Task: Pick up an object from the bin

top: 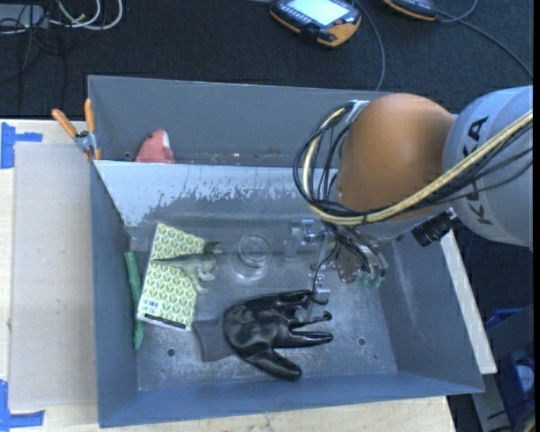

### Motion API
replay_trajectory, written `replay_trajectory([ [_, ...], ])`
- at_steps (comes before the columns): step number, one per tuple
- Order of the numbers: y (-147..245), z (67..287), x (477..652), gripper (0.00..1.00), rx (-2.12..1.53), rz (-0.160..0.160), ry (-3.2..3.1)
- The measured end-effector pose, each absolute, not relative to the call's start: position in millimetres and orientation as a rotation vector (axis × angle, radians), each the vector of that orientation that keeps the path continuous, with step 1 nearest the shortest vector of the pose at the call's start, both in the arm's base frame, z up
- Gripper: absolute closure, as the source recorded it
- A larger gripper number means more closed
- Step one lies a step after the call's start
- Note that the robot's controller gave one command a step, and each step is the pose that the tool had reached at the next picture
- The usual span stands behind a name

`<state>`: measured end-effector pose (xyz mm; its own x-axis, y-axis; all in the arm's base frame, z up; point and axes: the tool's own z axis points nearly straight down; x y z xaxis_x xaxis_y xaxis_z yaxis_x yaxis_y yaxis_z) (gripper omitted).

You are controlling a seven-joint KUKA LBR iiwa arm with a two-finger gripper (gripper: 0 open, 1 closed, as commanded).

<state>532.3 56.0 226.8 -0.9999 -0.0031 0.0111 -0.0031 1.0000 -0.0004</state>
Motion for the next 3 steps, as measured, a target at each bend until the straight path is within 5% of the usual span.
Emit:
replay_trajectory([
  [1,55.6,231.3,533.8,0.0,0.002,0.0,-3.139],
  [2,38.5,168.5,531.9,0.0,0.007,-0.001,-3.139],
  [3,21.4,78.3,528.6,0.0,0.035,-0.001,-3.14],
])
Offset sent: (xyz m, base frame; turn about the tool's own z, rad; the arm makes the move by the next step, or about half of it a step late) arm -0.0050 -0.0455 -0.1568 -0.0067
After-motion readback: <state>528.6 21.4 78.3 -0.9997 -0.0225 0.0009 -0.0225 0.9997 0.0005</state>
